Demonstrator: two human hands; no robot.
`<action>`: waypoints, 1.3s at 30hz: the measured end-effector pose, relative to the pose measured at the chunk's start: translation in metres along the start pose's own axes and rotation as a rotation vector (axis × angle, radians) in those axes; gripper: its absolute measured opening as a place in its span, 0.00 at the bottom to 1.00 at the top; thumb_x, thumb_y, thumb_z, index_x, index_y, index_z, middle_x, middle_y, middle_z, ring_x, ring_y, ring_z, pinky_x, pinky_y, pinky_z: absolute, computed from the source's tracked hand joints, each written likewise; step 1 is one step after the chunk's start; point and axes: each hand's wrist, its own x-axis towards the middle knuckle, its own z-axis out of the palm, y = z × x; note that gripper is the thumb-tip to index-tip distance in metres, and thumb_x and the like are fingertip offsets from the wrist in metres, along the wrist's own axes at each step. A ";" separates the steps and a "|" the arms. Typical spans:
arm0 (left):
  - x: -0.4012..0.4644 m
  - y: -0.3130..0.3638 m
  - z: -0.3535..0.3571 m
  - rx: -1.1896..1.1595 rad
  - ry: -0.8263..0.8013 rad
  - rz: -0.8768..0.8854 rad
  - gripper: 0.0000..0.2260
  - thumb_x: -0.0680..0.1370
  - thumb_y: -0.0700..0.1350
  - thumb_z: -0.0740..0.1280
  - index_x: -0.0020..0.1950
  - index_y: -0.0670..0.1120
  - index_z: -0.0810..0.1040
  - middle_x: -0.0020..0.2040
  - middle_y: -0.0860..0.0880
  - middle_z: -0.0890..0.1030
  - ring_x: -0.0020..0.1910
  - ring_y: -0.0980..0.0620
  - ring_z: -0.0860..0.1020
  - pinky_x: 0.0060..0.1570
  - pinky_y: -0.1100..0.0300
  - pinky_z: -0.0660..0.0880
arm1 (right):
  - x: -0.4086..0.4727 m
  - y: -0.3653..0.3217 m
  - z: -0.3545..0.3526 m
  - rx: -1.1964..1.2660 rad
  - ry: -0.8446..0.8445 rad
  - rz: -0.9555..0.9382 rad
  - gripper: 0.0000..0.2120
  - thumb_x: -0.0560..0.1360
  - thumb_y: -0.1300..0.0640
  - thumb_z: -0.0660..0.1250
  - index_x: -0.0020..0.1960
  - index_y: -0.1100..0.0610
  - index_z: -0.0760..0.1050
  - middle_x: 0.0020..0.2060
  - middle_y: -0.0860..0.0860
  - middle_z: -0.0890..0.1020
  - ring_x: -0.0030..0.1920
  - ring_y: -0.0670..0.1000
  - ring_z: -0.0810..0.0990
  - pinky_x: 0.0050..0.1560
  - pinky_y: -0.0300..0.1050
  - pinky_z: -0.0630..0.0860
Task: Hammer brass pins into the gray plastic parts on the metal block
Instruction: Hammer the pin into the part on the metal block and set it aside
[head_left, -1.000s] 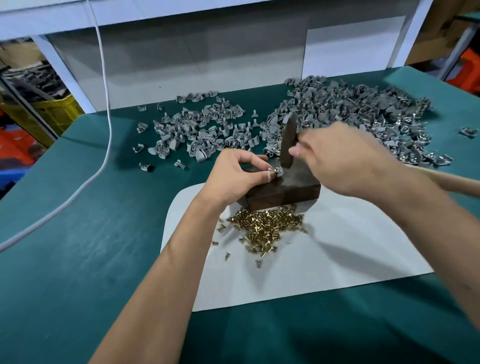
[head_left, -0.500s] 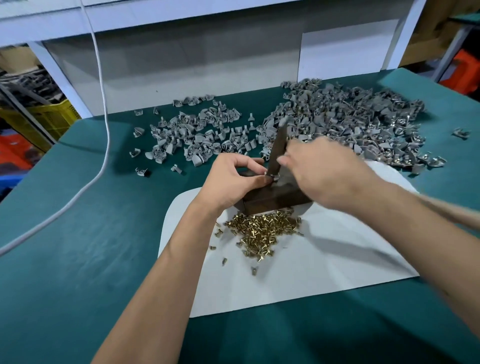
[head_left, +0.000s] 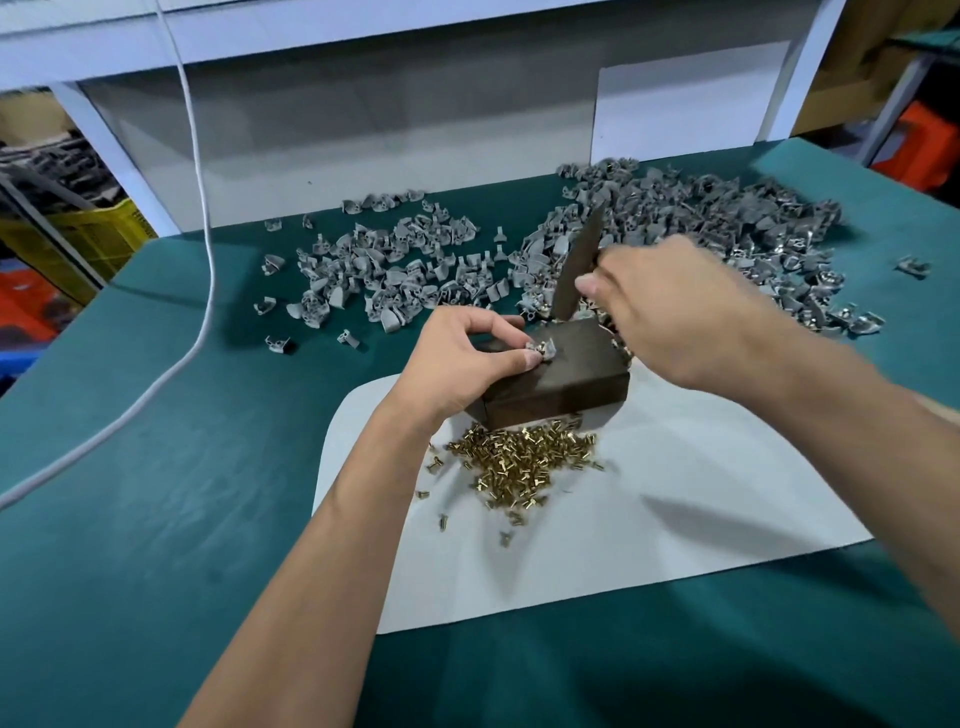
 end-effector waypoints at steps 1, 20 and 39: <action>0.001 -0.001 0.000 0.001 0.002 -0.004 0.05 0.70 0.36 0.80 0.39 0.45 0.87 0.53 0.50 0.86 0.56 0.58 0.84 0.60 0.51 0.81 | -0.002 -0.001 0.004 0.047 0.087 -0.004 0.14 0.85 0.43 0.52 0.45 0.49 0.66 0.32 0.50 0.72 0.32 0.54 0.72 0.36 0.50 0.70; -0.001 0.000 -0.001 0.037 0.003 0.035 0.04 0.70 0.38 0.81 0.43 0.44 0.88 0.55 0.51 0.85 0.59 0.62 0.81 0.59 0.61 0.79 | -0.005 0.012 0.007 -0.083 -0.101 -0.065 0.17 0.84 0.42 0.55 0.40 0.48 0.65 0.36 0.47 0.74 0.36 0.53 0.73 0.34 0.49 0.64; -0.003 0.005 0.001 -0.112 -0.034 0.032 0.09 0.75 0.36 0.75 0.39 0.49 0.88 0.61 0.54 0.84 0.61 0.58 0.81 0.62 0.57 0.77 | -0.050 0.071 0.016 -0.019 -0.094 0.213 0.16 0.68 0.41 0.78 0.35 0.50 0.78 0.31 0.46 0.80 0.35 0.52 0.79 0.38 0.48 0.79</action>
